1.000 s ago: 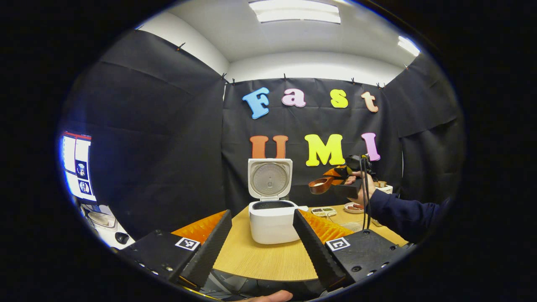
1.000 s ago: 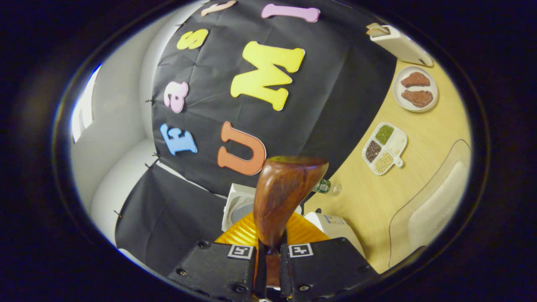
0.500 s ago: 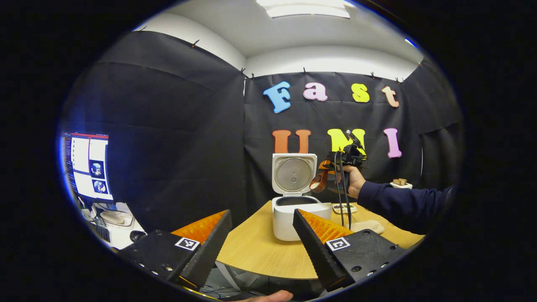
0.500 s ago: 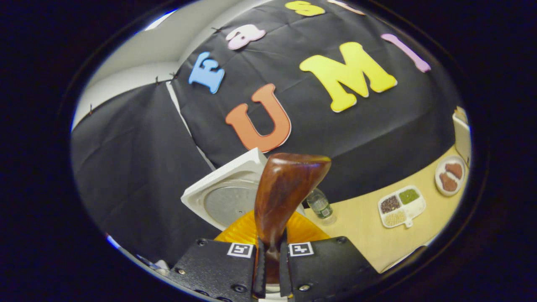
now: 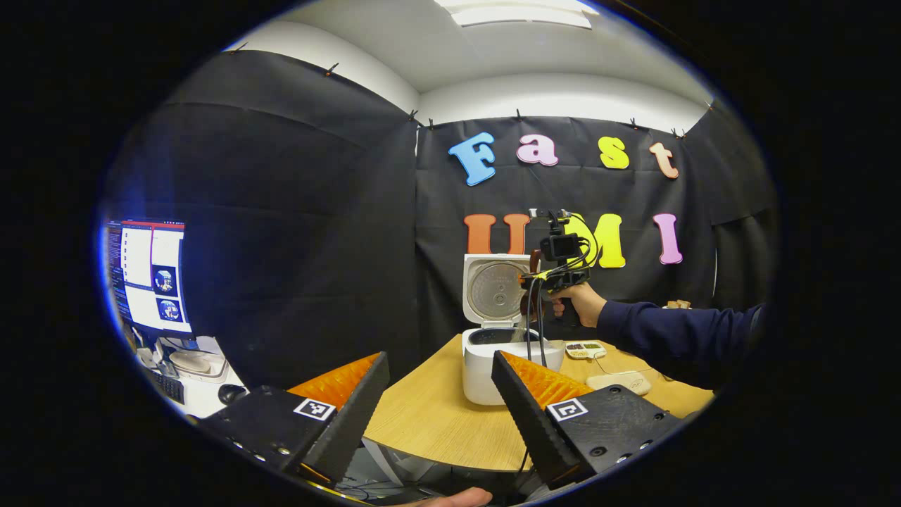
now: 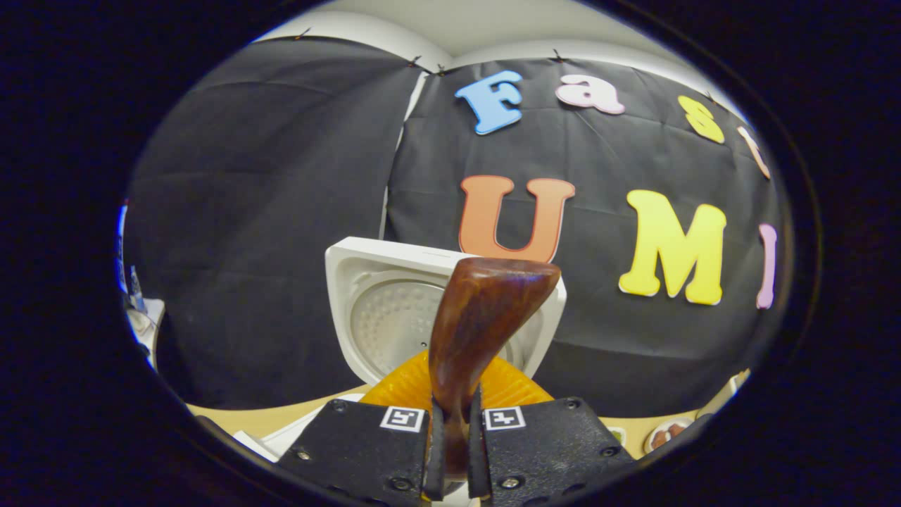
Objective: Close the left gripper, press the button to open the rice cooker; take a wooden spoon from the chopstick holder with the right hand, scoop a spoonful of rice and pour it into the rice cooker, then put the wooden spoon back into the chopstick holder.
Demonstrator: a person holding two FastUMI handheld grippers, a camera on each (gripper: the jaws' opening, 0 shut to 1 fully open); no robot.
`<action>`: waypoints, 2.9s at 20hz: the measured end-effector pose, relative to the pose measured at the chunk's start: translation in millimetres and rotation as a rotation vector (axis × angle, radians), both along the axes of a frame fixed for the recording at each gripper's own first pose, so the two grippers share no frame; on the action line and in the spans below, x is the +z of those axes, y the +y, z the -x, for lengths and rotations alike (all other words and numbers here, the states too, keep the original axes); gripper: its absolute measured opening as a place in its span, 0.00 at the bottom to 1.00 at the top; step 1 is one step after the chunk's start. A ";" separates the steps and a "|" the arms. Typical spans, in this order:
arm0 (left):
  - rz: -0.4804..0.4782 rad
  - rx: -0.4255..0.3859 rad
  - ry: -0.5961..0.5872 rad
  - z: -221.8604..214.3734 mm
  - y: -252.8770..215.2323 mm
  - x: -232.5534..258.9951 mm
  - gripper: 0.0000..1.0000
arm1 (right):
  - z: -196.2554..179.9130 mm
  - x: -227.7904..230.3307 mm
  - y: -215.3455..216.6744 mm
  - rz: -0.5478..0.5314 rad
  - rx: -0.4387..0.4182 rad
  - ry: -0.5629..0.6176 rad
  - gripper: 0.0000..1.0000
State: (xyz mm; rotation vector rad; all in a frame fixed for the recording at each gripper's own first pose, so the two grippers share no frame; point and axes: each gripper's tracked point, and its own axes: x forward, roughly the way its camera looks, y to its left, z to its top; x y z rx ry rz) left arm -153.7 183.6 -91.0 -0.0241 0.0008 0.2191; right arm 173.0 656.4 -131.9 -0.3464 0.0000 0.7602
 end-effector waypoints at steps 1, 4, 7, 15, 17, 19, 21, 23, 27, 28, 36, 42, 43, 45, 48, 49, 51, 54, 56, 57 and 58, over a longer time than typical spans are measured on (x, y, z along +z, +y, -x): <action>-0.004 0.004 0.001 -1.0 0.5 -0.1 0.94 | 9.2 1.3 3.3 0.036 0.013 -0.059 0.18; -0.008 0.000 0.004 -0.1 -2.2 -1.7 0.94 | 32.3 4.5 7.7 0.093 0.049 -0.164 0.16; -0.009 -0.004 0.009 -2.4 -4.8 -2.2 0.94 | 39.1 10.5 5.6 0.086 0.051 -0.195 0.18; -0.015 -0.021 0.007 -12.0 -15.9 -1.4 0.94 | 38.4 39.1 -63.5 -0.009 0.001 -0.117 0.18; -0.011 -0.042 0.009 -19.0 -25.5 -3.2 0.94 | 32.5 50.5 -95.0 -0.037 -0.025 -0.088 0.18; -0.006 -0.065 0.010 -30.5 -37.2 -3.7 0.94 | 26.3 59.7 -129.6 -0.070 -0.055 -0.056 0.19; -0.004 -0.079 0.007 -40.7 -45.6 -3.0 0.94 | 25.8 68.3 -167.5 -0.101 -0.083 -0.036 0.18; -0.005 -0.096 0.000 -48.5 -56.1 -2.8 0.94 | 28.0 76.1 -207.1 -0.129 -0.103 -0.018 0.19; -0.010 -0.136 -0.017 -71.8 -81.8 5.1 0.94 | 26.4 87.6 -288.0 -0.165 -0.173 0.008 0.19; -0.011 -0.146 -0.022 -77.8 -88.3 7.4 0.94 | 26.8 90.8 -308.3 -0.169 -0.194 0.007 0.19; -0.017 -0.208 -0.043 -123.6 -135.8 13.3 0.94 | 11.9 85.4 -466.1 -0.188 -0.438 -0.013 0.20; -0.023 -0.236 -0.040 -139.0 -167.3 16.8 0.94 | -6.5 47.7 -531.1 -0.202 -0.533 0.025 0.20; -0.028 -0.238 -0.039 -143.1 -170.5 16.7 0.94 | -11.2 35.2 -537.0 -0.196 -0.541 0.035 0.20; -0.042 -0.239 -0.033 -148.6 -177.6 16.4 0.94 | -21.1 9.5 -551.2 -0.176 -0.566 0.053 0.21; -0.060 -0.231 -0.016 -157.5 -184.4 14.1 0.94 | -36.9 -25.4 -564.7 -0.174 -0.584 0.104 0.22; -0.063 -0.226 -0.010 -160.9 -185.5 14.0 0.94 | -40.4 -35.9 -568.0 -0.175 -0.584 0.123 0.22; -0.058 -0.220 -0.008 -166.1 -186.2 17.7 0.94 | -42.3 -49.4 -571.4 -0.194 -0.575 0.146 0.22; -0.042 -0.220 -0.010 -173.2 -188.6 25.1 0.94 | -45.0 -60.4 -574.6 -0.242 -0.543 0.179 0.25; -0.040 -0.211 -0.013 -179.4 -187.3 28.1 0.94 | -47.4 -57.1 -588.2 -0.261 -0.568 0.159 0.36; -0.038 -0.203 -0.014 -182.6 -186.6 31.6 0.94 | -43.5 -51.0 -596.9 -0.271 -0.587 0.131 0.58; -0.034 -0.202 -0.011 -185.9 -187.0 32.9 0.84 | -40.2 -45.3 -601.6 -0.274 -0.598 0.101 0.65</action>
